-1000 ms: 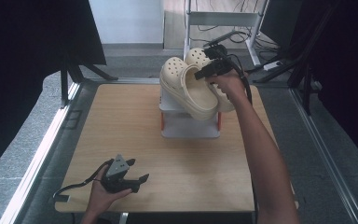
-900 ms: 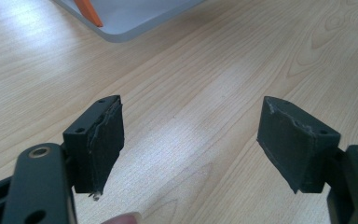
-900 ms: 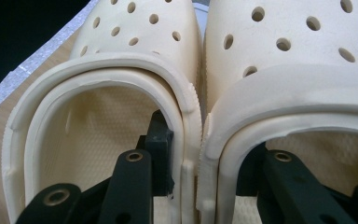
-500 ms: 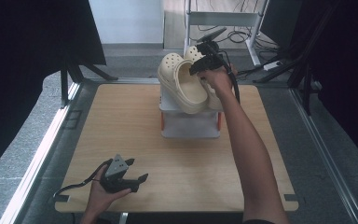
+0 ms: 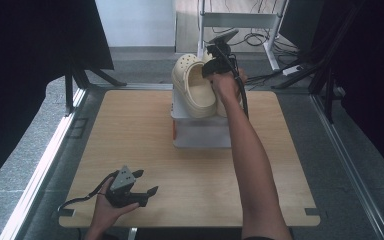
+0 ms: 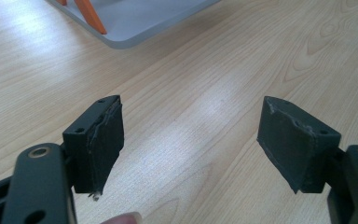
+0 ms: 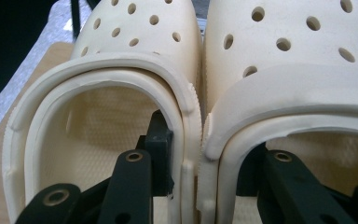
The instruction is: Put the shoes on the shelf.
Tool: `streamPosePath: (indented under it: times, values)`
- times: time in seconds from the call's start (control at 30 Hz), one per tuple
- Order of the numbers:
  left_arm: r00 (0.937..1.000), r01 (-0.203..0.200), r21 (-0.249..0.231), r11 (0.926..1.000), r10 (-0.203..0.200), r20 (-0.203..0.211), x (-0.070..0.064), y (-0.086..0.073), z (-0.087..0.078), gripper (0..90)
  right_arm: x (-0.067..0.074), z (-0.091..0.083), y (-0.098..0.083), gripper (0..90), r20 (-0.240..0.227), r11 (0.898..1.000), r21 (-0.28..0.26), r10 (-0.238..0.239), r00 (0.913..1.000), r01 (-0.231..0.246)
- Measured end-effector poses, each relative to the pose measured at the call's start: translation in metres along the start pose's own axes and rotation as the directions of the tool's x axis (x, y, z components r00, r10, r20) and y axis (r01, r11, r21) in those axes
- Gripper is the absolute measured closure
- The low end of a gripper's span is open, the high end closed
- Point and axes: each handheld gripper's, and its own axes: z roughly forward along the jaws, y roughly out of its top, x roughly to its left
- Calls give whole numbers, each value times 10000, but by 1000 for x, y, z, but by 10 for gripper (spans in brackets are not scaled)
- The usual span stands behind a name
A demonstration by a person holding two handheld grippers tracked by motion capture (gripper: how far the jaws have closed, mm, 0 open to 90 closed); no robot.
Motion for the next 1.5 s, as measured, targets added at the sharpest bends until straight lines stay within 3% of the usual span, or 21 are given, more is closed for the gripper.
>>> streamPosePath:
  times: [0.2,0.43,0.63,0.87,0.93,1.0,1.07,1.23,1.37,1.5]
  values:
    - [10000,20,-41,10000,-19,85,0,0,1,233,0,5,2,666,456,9974,-94,712,9964,-709]
    - [10000,23,-68,10000,-22,95,0,0,0,233,1,12,5,665,819,9878,-400,1532,9848,-1503]
    - [10000,-47,-31,10000,47,30,1,-1,0,233,4,27,7,664,833,9825,-410,1847,9793,-1818]
    - [10000,-92,41,9999,92,-24,0,-1,1,233,7,38,1,644,1011,9827,-311,1850,9775,-1828]
    - [10000,-79,26,10000,79,-33,0,-1,1,233,7,39,-1,629,1039,9871,-244,1598,9817,-1581]
    - [10000,-73,28,10000,73,-32,0,-1,1,233,7,39,-3,552,939,9902,-28,1392,9858,-1396]
    - [10000,-71,53,10000,71,-26,0,-1,1,233,6,34,-5,536,943,9923,-297,1224,9880,-1201]
    - [10000,-56,75,10000,56,-68,0,-1,1,233,0,19,-12,501,136,9973,-329,662,9977,-657]
    - [9999,-52,70,10000,53,-117,0,-1,0,233,-7,9,-19,495,-457,9993,-363,108,9989,-124]
    - [9998,-29,90,10000,31,-186,0,-1,1,233,-13,-2,-28,502,-1064,9970,-548,-602,9925,546]
